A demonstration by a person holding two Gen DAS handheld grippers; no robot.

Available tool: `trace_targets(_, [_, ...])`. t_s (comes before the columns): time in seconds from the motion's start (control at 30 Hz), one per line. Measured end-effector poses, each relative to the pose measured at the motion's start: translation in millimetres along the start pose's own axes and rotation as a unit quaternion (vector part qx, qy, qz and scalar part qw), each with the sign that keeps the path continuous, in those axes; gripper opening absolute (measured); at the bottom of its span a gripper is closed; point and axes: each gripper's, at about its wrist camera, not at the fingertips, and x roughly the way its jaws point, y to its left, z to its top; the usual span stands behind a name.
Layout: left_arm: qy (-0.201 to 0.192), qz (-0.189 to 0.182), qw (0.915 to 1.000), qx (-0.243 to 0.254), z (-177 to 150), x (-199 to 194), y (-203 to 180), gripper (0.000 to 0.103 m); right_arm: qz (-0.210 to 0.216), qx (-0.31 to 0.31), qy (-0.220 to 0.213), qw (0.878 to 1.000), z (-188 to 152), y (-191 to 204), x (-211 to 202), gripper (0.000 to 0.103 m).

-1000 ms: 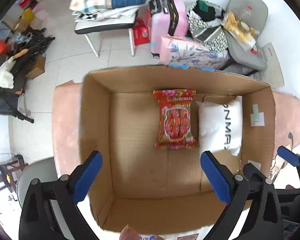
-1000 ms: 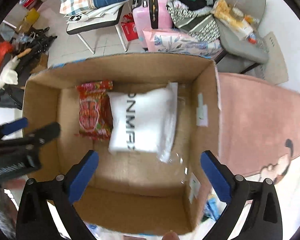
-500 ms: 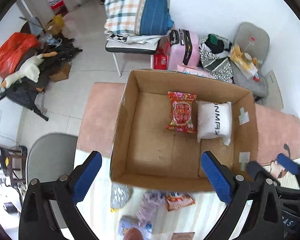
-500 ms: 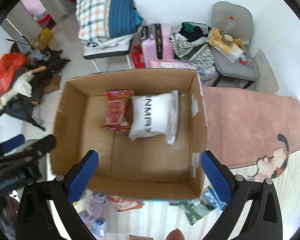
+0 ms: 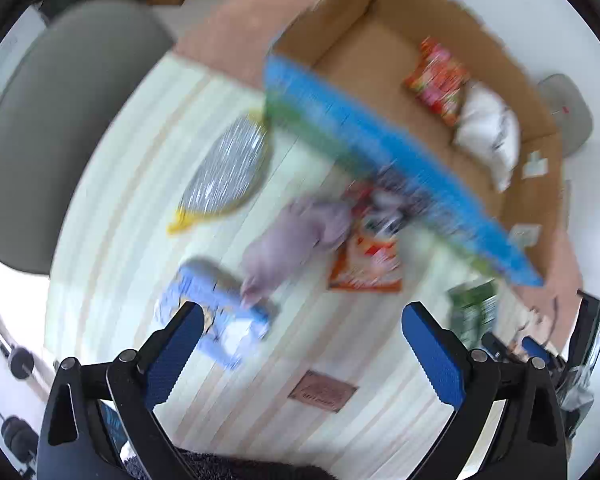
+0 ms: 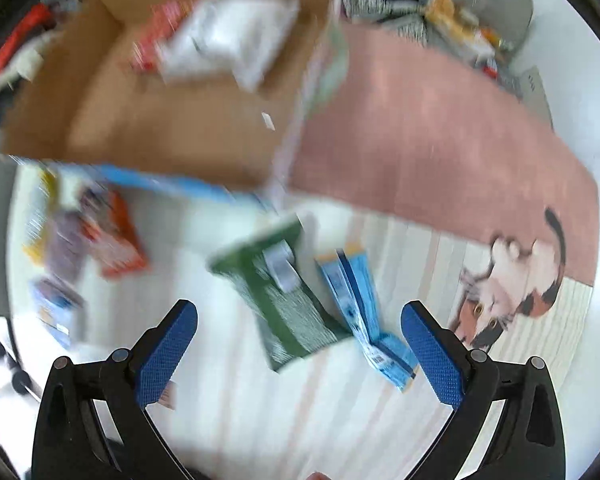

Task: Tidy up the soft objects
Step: 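Grasp the blue tissue pack with the left tool while the right tool grasps the green bag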

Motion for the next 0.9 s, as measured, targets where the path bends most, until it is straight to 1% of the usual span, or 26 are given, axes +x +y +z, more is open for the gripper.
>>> trace_targets(0.1, [0.019,0.000,0.9995,-0.026,-9.8,17.8,19.2,0.102,0.001,-0.004,0.015,1.000,-4.6,7.0,26.0,0.103])
trace_targets(0.17, [0.035,-0.007,0.9977,-0.057,-12.9,27.5,37.2,0.102,0.008,-0.004,0.023,1.000,-7.4,11.9,37.9,0.100])
trace_targets(0.2, [0.047,-0.012,0.9958,-0.077,-14.6,33.5,48.1,0.102,0.008,-0.005,0.027,1.000,-8.0,15.6,43.4,0.091])
trace_targets(0.23, [0.057,-0.018,0.9934,-0.098,-16.2,39.2,58.9,0.102,0.009,-0.006,0.030,0.999,-8.6,18.8,47.5,0.072])
trace_targets(0.3, [0.070,-0.032,0.9880,-0.134,-16.5,47.8,75.6,0.102,0.000,-0.001,0.045,0.999,-10.1,25.8,53.9,0.052])
trace_targets(0.33, [0.074,-0.039,0.9853,-0.150,-16.3,51.1,82.2,0.102,0.000,0.001,0.048,0.999,-12.6,29.7,54.3,0.046])
trace_targets(0.4, [0.079,-0.046,0.9799,-0.177,-14.2,58.7,93.1,0.102,0.014,0.008,0.055,0.998,-17.6,36.3,53.9,0.043])
trace_targets(0.43, [0.084,-0.048,0.9775,-0.187,-12.7,64.2,97.1,0.102,0.031,0.015,0.062,0.997,-21.0,40.3,53.0,0.042])
trace_targets(0.47, [0.091,-0.041,0.9759,-0.194,-11.1,70.7,99.4,0.102,0.042,0.020,0.067,0.997,-23.1,42.2,52.8,0.042])
trace_targets(0.5, [0.096,-0.035,0.9749,-0.197,-9.7,75.6,100.6,0.102,0.064,0.027,0.077,0.995,-26.7,46.5,53.0,0.042])
trace_targets(0.53, [0.100,-0.027,0.9743,-0.200,-8.5,81.6,101.5,0.102,0.073,0.029,0.083,0.993,-28.4,49.4,53.8,0.042])
trace_targets(0.57, [0.103,-0.018,0.9746,-0.198,-7.6,85.9,101.7,0.102,0.081,0.030,0.088,0.992,-30.9,54.2,54.5,0.042])
trace_targets(0.63, [0.106,0.010,0.9780,-0.179,-7.1,93.2,98.3,0.102,0.075,0.021,0.089,0.993,-33.5,63.0,54.3,0.042])
trace_targets(0.67, [0.106,0.030,0.9814,-0.157,-9.1,95.2,94.3,0.102,0.072,0.017,0.088,0.993,-34.8,65.8,54.6,0.042])
trace_targets(0.73, [0.105,0.060,0.9856,-0.118,-12.8,97.0,89.4,0.102,0.071,0.009,0.090,0.993,-36.8,71.4,54.0,0.042])
trace_targets(0.77, [0.109,0.072,0.9867,-0.097,-17.3,98.4,87.9,0.102,0.071,0.005,0.091,0.993,-37.5,74.0,53.8,0.042])
trace_targets(0.9, [0.120,0.104,0.9862,-0.049,-36.8,100.3,89.7,0.102,0.066,-0.019,0.095,0.993,-39.6,83.5,50.8,0.042])
